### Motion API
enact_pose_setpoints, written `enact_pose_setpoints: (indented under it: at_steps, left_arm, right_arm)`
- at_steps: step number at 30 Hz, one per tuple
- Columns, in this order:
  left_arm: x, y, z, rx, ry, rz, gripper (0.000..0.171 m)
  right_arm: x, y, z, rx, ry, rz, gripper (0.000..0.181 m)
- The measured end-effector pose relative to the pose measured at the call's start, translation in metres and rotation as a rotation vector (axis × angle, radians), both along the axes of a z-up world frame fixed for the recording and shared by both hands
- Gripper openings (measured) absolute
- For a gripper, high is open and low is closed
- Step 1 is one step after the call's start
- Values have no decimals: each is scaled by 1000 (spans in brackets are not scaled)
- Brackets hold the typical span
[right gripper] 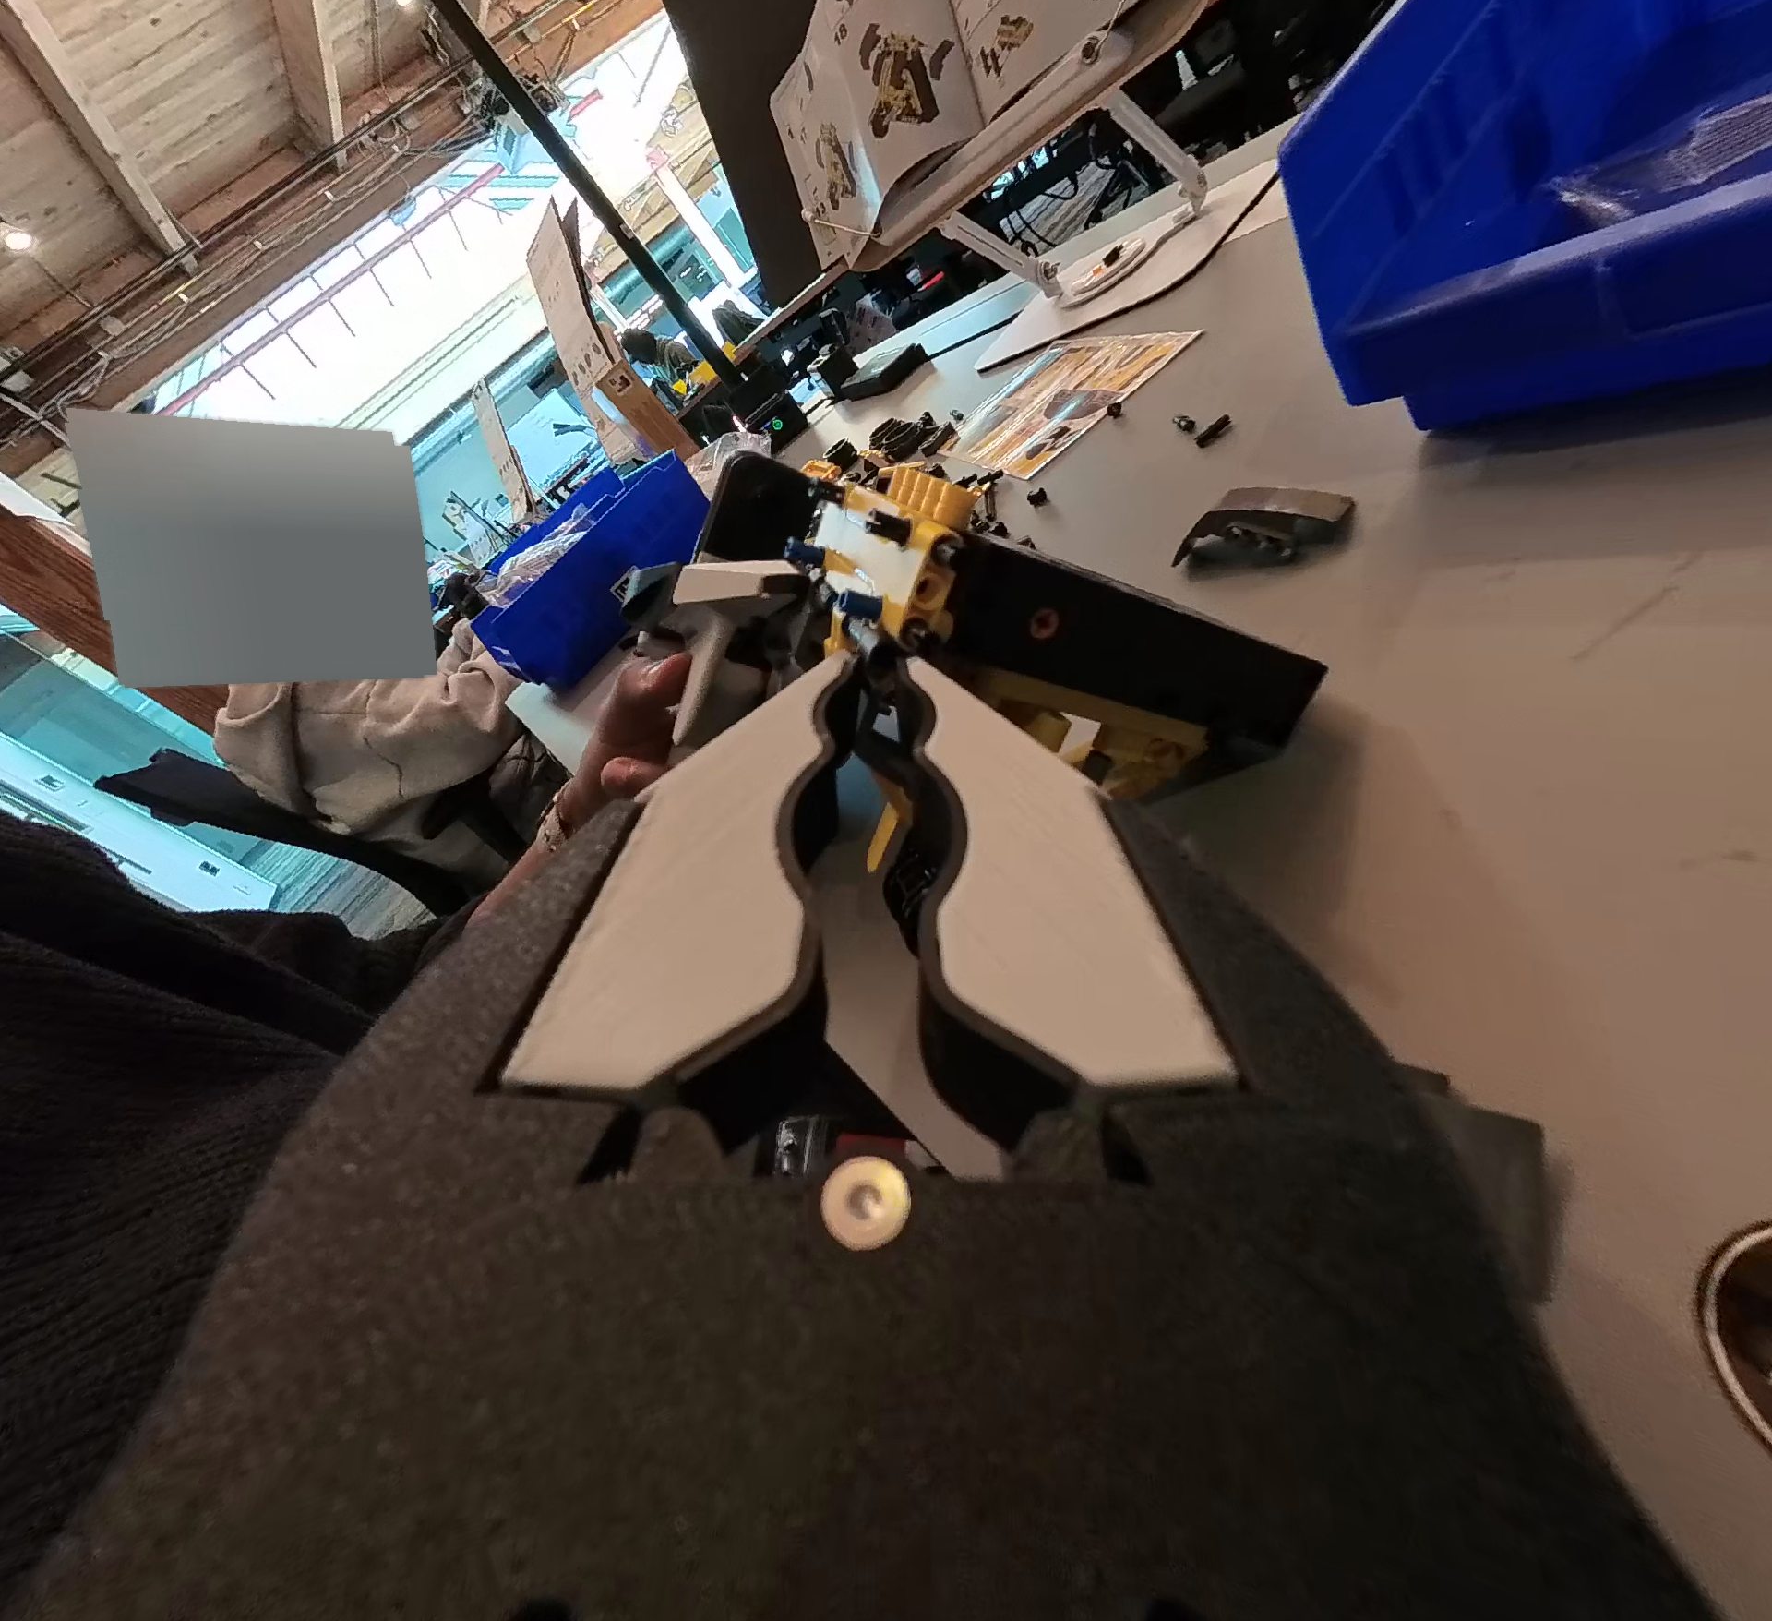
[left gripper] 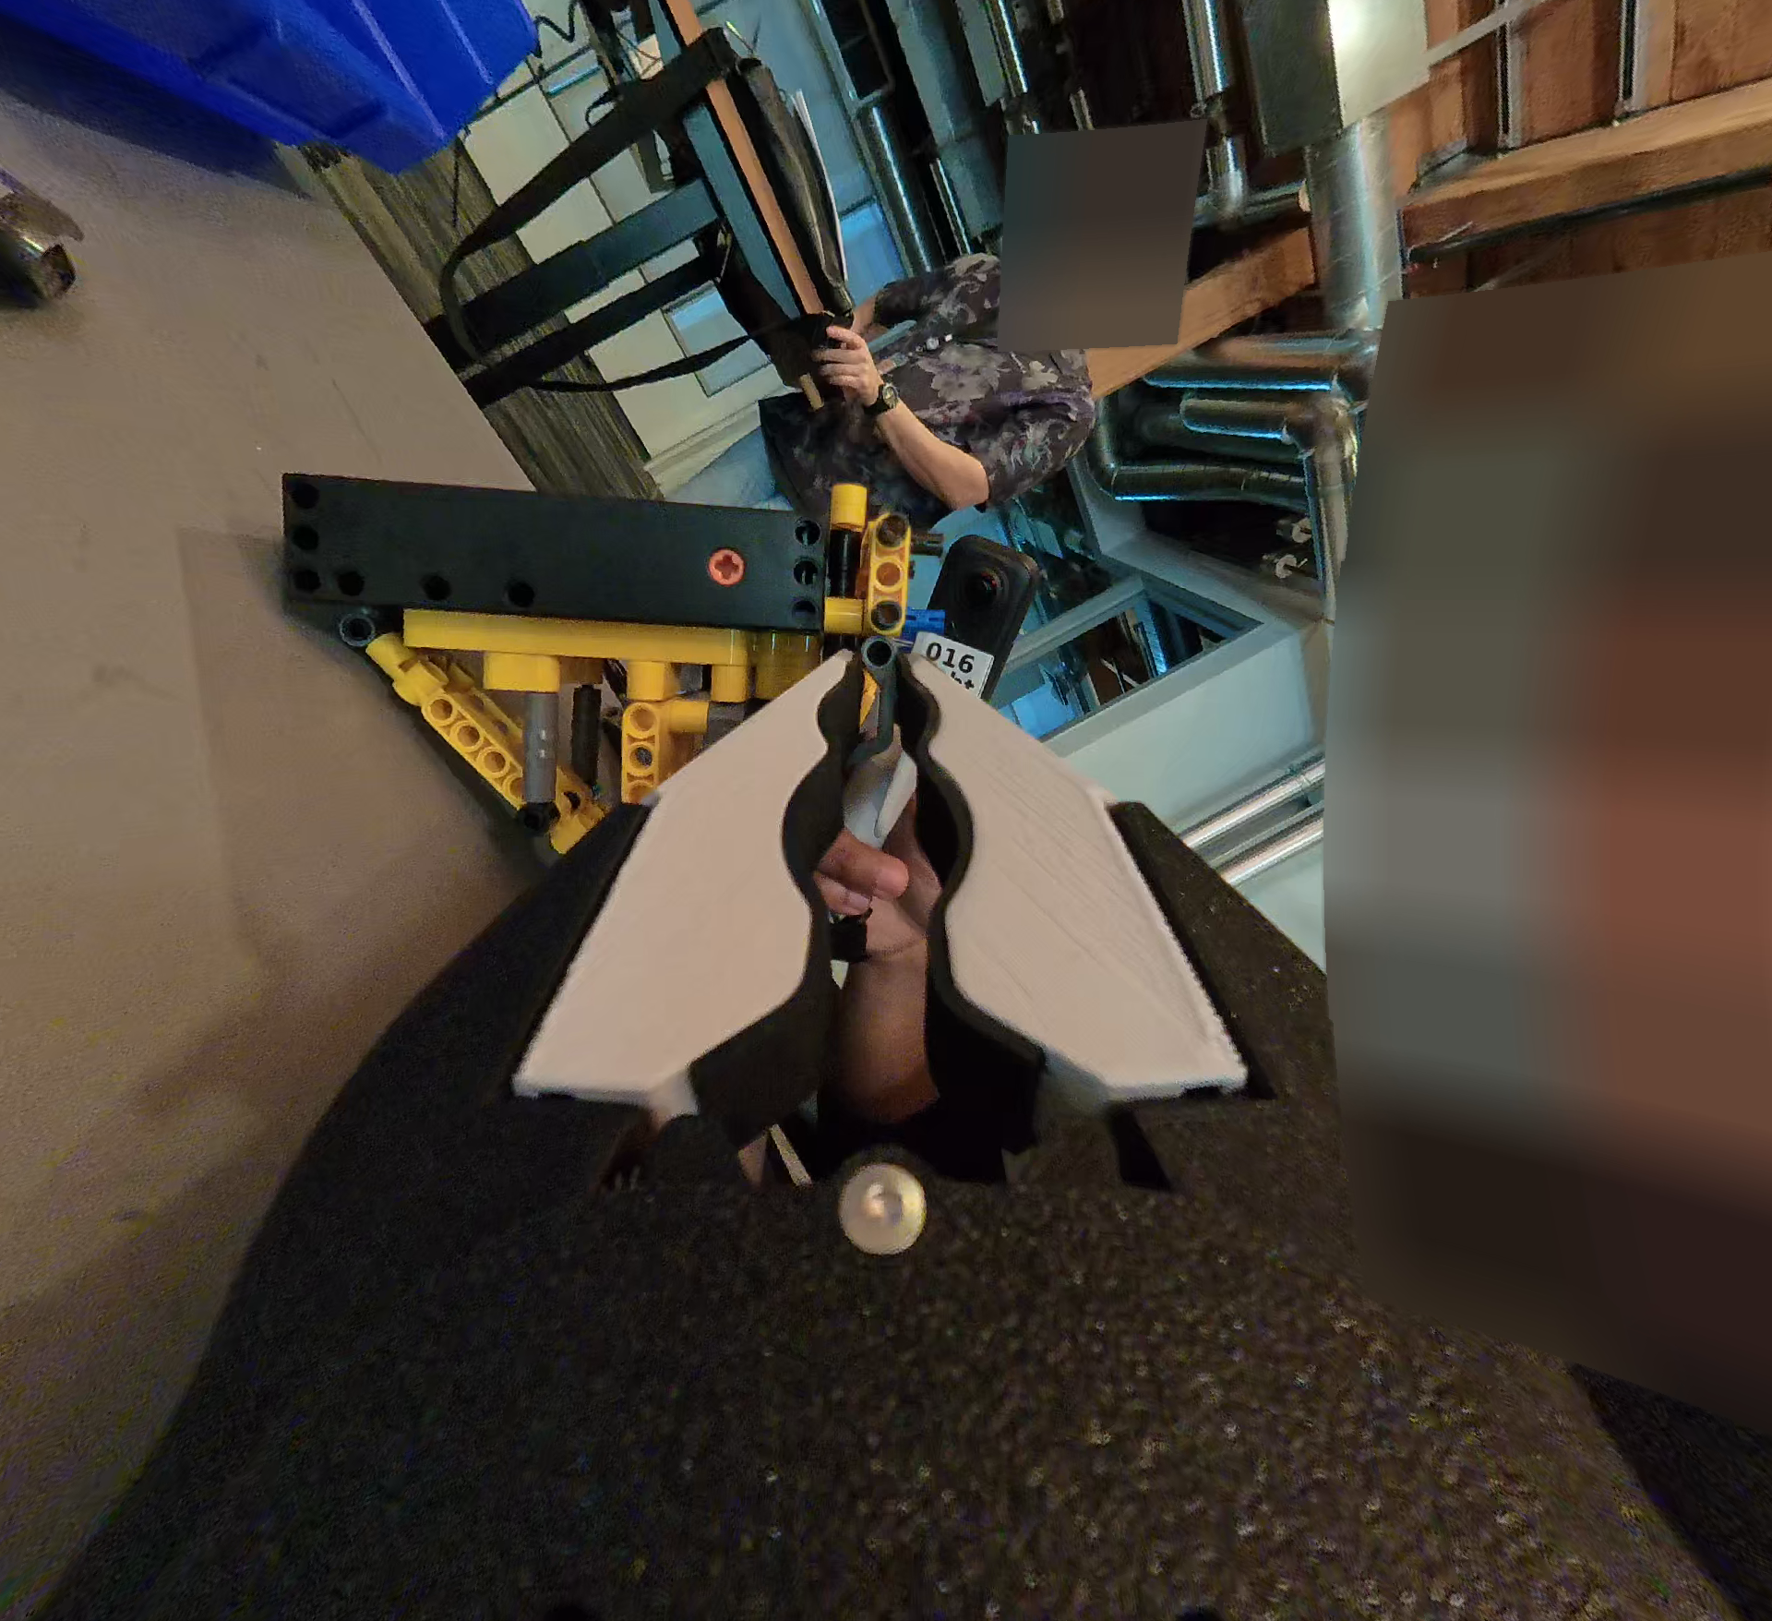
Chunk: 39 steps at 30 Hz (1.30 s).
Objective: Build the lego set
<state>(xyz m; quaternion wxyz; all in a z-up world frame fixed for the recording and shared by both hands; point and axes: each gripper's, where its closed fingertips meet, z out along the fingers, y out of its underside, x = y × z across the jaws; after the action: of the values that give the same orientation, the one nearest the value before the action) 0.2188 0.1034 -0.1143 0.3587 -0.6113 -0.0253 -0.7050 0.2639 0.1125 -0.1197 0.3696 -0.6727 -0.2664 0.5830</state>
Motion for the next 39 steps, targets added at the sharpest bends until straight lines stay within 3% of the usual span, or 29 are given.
enact_pose_setpoints:
  at_steps: [18, 39]
  left_arm:
    - [3, 0, 1, 21, 18, 112, 5]
    - [5, -1, 0, 16, 29, 148, 6]
  right_arm:
    - [2, 1, -1, 57, -51, -33, 5]
    - [2, 1, -2, 131, -121, -63, 3]
